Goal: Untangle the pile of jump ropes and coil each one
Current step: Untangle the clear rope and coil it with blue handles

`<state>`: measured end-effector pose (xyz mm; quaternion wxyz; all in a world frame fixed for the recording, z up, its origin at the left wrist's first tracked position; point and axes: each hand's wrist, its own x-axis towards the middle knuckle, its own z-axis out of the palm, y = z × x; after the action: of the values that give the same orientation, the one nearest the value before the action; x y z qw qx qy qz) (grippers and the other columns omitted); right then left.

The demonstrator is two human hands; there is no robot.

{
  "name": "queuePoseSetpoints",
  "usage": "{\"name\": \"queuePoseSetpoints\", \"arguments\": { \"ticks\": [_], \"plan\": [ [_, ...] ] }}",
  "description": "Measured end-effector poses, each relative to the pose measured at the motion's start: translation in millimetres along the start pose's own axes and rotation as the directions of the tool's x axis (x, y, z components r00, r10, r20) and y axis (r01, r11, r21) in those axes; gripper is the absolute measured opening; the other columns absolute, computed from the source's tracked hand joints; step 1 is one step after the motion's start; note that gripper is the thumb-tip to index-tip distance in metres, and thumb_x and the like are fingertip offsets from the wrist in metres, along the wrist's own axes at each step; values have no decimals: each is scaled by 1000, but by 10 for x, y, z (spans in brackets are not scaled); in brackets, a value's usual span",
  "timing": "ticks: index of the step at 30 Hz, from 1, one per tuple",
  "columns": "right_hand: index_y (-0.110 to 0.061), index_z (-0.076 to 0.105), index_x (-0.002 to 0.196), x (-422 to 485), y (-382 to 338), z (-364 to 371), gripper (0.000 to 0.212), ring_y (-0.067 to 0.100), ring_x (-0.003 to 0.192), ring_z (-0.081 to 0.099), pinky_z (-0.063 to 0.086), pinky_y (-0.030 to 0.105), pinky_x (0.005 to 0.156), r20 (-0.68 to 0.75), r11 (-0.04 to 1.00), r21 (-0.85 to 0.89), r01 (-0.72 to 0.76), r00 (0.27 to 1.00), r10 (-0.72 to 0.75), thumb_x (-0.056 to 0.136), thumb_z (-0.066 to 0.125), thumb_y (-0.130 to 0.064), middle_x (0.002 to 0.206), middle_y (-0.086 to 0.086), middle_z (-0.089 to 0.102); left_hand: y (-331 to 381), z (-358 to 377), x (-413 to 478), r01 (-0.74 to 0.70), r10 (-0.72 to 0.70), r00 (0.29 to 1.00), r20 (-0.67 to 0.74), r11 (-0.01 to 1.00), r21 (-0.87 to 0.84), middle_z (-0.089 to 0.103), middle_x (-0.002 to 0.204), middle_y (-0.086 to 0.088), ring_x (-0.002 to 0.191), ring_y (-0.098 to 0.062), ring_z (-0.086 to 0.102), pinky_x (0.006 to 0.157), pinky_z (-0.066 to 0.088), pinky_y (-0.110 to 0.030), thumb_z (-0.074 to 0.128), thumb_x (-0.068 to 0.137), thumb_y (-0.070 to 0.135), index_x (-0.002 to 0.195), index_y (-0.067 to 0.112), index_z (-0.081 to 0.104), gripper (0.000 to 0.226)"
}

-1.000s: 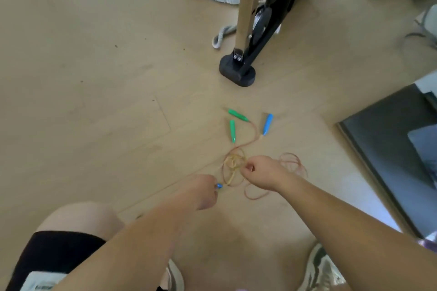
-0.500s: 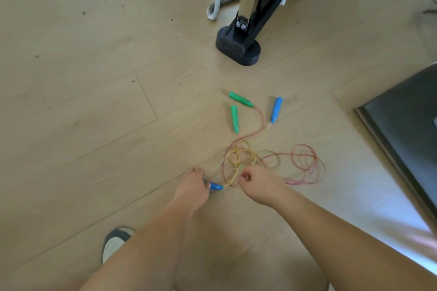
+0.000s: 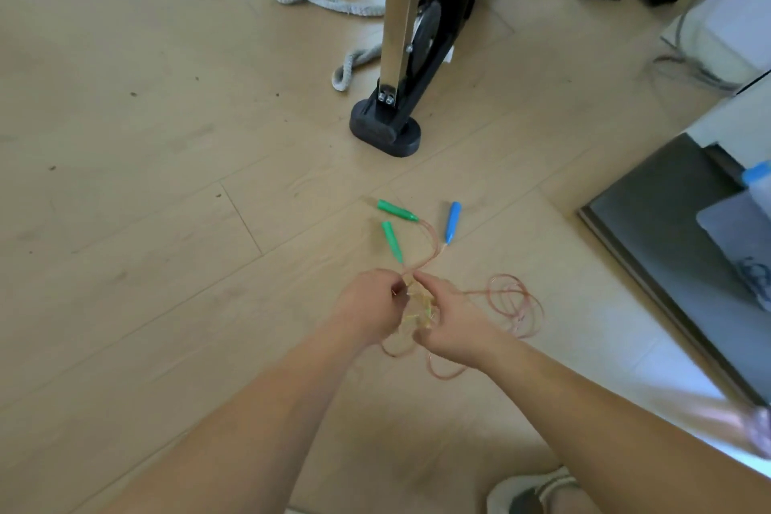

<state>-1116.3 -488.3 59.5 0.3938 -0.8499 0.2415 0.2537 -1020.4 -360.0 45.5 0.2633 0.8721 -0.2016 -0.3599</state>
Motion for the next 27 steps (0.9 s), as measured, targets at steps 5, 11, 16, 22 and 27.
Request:
{"name": "queuePoseSetpoints", "arguments": {
  "ticks": [5, 11, 16, 22, 27],
  "plan": [
    [-38, 55, 117, -255, -484, -449, 67, 10, 116, 65, 57, 36, 94, -156, 943, 317, 104, 986, -57, 59, 85, -22, 118, -9, 69, 747, -669, -267, -122, 113, 989, -92, 988, -95, 75, 88, -8, 85, -27, 71, 80, 58, -40, 57, 94, 16, 93, 12, 77, 20],
    [-19, 63, 88, -827, -1005, -1297, 12, 13, 75, 65, 54, 33, 71, -197, 934, 298, 197, 970, -142, 92, 72, -26, 86, -1, 75, 1676, -1637, -973, -315, 156, 901, -406, 877, -363, 60, 56, 4, 49, -12, 59, 54, 56, -26, 61, 96, 19, 84, 11, 72, 18],
    [-15, 66, 101, -1347, -1347, -1689, 22, 13, 79, 73, 53, 23, 68, -260, 965, 179, 189, 955, -139, 106, 49, -28, 95, -2, 77, 2004, -1887, -1400, -423, 140, 877, -460, 678, -601, 66, 65, -6, 52, -18, 67, 62, 64, -36, 61, 100, 21, 92, 6, 71, 19],
    [-9, 72, 105, -1540, -1410, -1809, 24, 19, 58, 63, 54, 31, 64, -249, 859, 495, 133, 968, -7, 105, 54, -24, 90, 11, 79, 1847, -1689, -1332, -305, 40, 933, -357, 611, -731, 76, 91, -11, 84, -27, 75, 76, 64, -43, 45, 108, 34, 98, 12, 74, 38],
    [-12, 77, 101, -1566, -1354, -1857, 22, 17, 65, 68, 55, 32, 70, -224, 888, 425, 175, 971, -84, 101, 62, -28, 87, 7, 79, 1813, -1616, -1346, -283, 159, 958, -237, 643, -712, 77, 99, 1, 98, -13, 73, 84, 60, -35, 51, 105, 27, 105, 21, 75, 25]
  ]
}}
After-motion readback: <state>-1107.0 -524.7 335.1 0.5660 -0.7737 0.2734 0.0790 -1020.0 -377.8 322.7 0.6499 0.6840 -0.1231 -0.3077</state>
